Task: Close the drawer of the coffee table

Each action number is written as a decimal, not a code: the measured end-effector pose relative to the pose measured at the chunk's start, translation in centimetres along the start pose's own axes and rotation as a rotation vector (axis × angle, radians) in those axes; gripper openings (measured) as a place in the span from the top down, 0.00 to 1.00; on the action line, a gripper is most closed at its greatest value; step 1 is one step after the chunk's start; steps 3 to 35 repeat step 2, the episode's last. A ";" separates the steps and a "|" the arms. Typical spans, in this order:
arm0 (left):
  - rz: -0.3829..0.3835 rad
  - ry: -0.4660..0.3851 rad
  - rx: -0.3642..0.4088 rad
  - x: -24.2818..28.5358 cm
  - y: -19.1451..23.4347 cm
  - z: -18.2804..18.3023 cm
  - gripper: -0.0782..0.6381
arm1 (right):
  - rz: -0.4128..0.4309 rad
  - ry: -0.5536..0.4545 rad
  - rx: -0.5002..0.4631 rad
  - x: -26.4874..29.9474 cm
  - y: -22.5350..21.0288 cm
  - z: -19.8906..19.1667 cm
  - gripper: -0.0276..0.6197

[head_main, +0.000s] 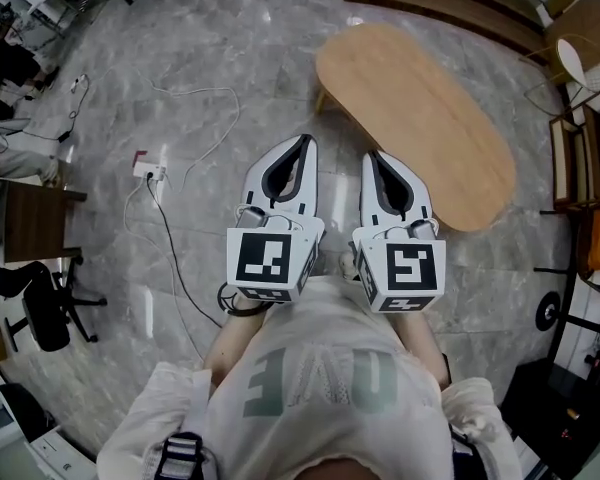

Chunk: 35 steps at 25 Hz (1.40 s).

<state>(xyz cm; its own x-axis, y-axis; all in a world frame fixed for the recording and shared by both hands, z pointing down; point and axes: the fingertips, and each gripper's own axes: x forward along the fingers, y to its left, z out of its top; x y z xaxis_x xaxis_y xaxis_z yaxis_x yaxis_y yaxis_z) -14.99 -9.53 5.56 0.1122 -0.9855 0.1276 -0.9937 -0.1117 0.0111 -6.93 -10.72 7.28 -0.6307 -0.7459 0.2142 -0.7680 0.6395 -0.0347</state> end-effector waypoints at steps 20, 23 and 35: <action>-0.002 0.007 -0.004 0.0 0.0 -0.1 0.88 | 0.002 0.010 0.001 0.0 0.1 -0.2 0.95; -0.002 0.007 -0.004 0.0 0.0 -0.1 0.88 | 0.002 0.010 0.001 0.0 0.1 -0.2 0.95; -0.002 0.007 -0.004 0.0 0.0 -0.1 0.88 | 0.002 0.010 0.001 0.0 0.1 -0.2 0.95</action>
